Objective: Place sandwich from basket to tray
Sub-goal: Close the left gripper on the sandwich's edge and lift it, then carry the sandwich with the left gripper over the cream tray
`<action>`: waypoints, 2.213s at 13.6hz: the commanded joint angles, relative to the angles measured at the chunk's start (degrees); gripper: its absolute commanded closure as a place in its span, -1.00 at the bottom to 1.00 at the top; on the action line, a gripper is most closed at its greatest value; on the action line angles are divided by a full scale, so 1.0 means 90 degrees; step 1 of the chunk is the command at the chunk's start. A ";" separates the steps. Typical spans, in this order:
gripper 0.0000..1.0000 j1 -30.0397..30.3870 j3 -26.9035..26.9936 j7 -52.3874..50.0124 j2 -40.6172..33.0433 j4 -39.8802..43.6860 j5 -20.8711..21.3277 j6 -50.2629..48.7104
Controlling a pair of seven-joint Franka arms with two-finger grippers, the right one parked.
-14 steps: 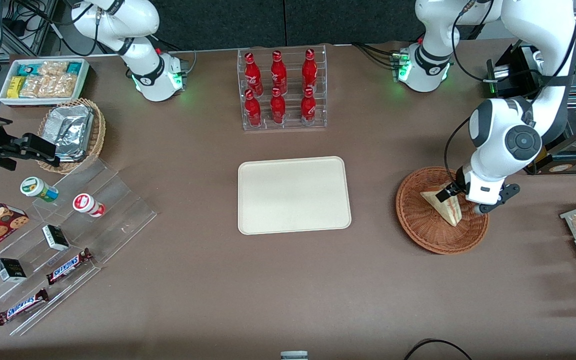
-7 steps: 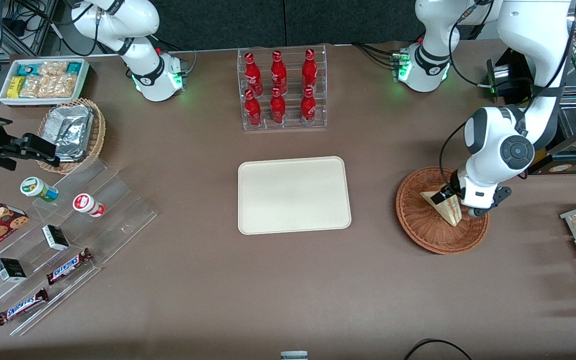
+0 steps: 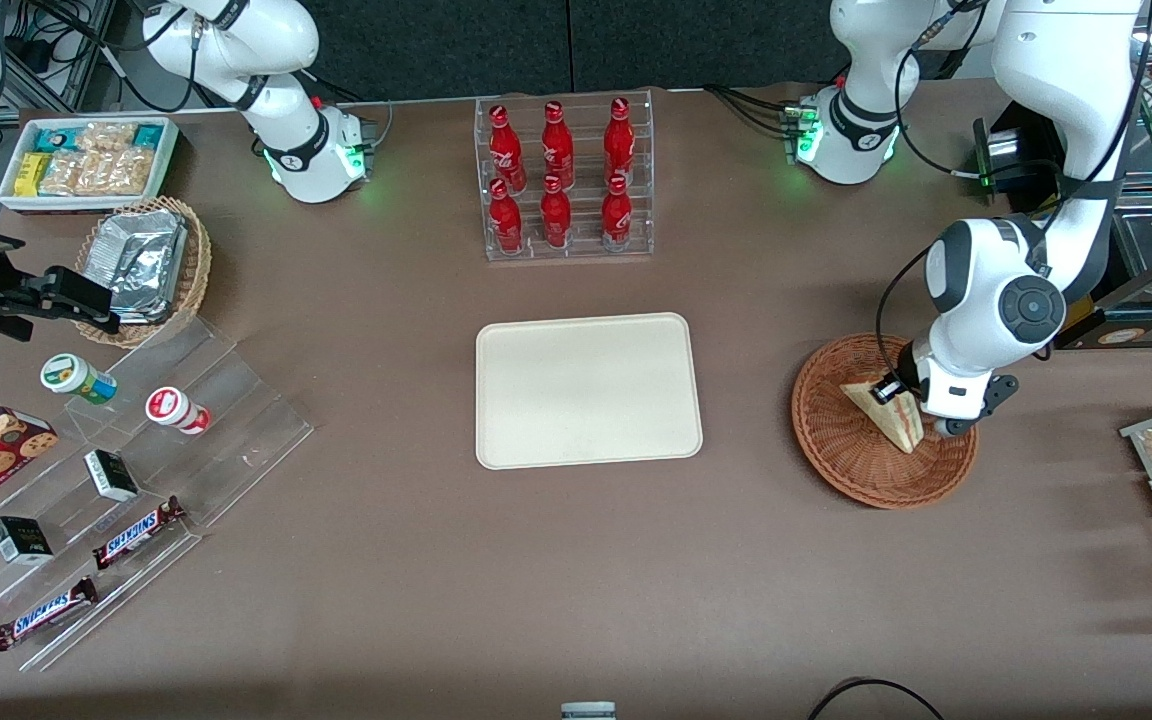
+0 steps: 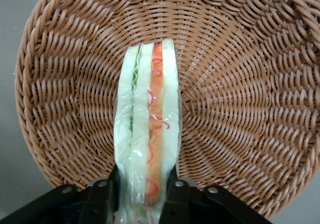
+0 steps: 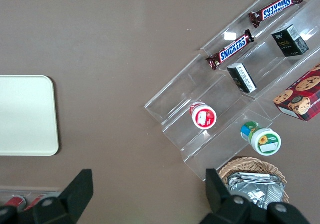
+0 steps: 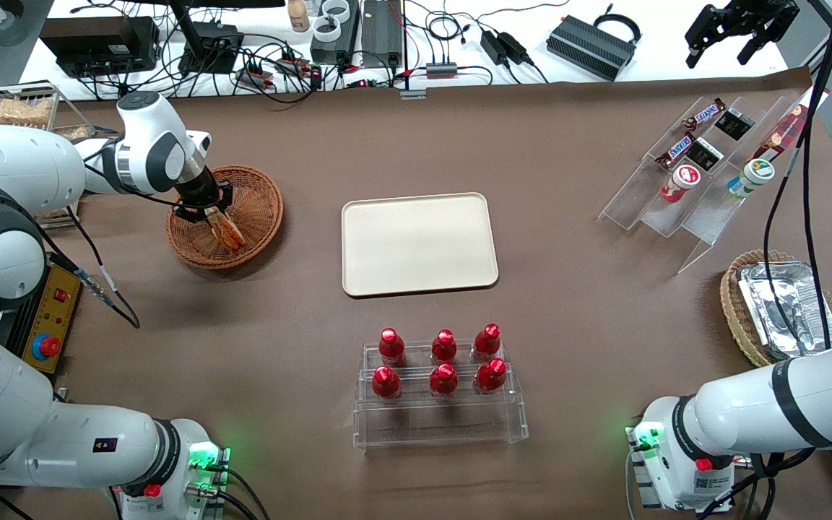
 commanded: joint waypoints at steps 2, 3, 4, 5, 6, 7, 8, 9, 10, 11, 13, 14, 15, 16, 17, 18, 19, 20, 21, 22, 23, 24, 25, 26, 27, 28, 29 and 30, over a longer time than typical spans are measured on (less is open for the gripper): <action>1.00 -0.0007 0.0012 0.0023 0.0035 0.0304 -0.0023 -0.0350; 1.00 -0.0007 0.0012 0.0042 0.0005 0.0566 0.0035 -0.0826; 1.00 -0.0026 0.0002 0.0043 0.0015 0.0898 0.0036 -0.1266; 1.00 -0.0065 -0.0017 0.0033 0.0005 0.1172 0.0036 -0.1628; 1.00 -0.0240 -0.0046 0.0023 -0.0014 0.1368 0.0036 -0.1912; 1.00 -0.0473 -0.0047 -0.0064 -0.0014 0.1582 0.0036 -0.2186; 1.00 -0.0727 -0.0056 -0.0103 -0.0005 0.1768 0.0026 -0.2401; 1.00 -0.0991 -0.0047 -0.0123 0.0044 0.1876 0.0026 -0.2461; 1.00 -0.1196 -0.0047 -0.0085 0.0073 0.1926 0.0026 -0.2433; 1.00 -0.1392 -0.0056 -0.0017 0.0122 0.2023 0.0026 -0.2413; 1.00 -0.1908 -0.0056 0.0129 0.0317 0.2315 0.0016 -0.2462; 1.00 -0.2163 -0.0056 0.0411 0.0453 0.2491 0.0016 -0.2510; 1.00 -0.2339 -0.0056 0.0491 0.0503 0.2599 0.0016 -0.2540; 1.00 -0.2544 -0.0056 0.0444 0.0581 0.2706 -0.0013 -0.2531; 1.00 -0.2730 -0.0056 0.0433 0.0707 0.2862 -0.0061 -0.2511; 1.00 -0.2944 -0.0066 0.0462 0.0969 0.3193 -0.0071 -0.2521; 1.00 -0.3111 -0.0066 0.0472 0.1272 0.3496 -0.0071 -0.2540; 1.00 -0.3296 -0.0076 0.0492 0.1468 0.3711 -0.0071 -0.2540; 1.00 -0.3462 -0.0076 0.0492 0.1644 0.3897 -0.0071 -0.2531; 1.00 -0.3551 -0.0076 0.0502 0.1810 0.4083 -0.0071 -0.2530; 1.00 -0.3581 -0.0134 0.0502 0.1967 0.4259 -0.0071 -0.2530; 1.00 -0.3581 -0.0279 0.0473 0.2103 0.4415 -0.0071 -0.2540; 1.00 -0.3581 -0.0387 0.0443 0.2240 0.4552 -0.0081 -0.2540; 1.00 -0.3581 -0.0475 0.0414 0.2367 0.4669 -0.0091 -0.2540; 1.00 -0.3591 -0.0573 0.0365 0.2504 0.4786 -0.0207 -0.2550; 1.00 -0.3610 -0.0613 0.0297 0.2641 0.4855 -0.0295 -0.2550; 1.00 -0.3698 -0.0623 0.0248 0.2748 0.4924 -0.0296 -0.2540; 1.00 -0.3795 -0.0623 0.0112 0.2865 0.4992 -0.0296 -0.2531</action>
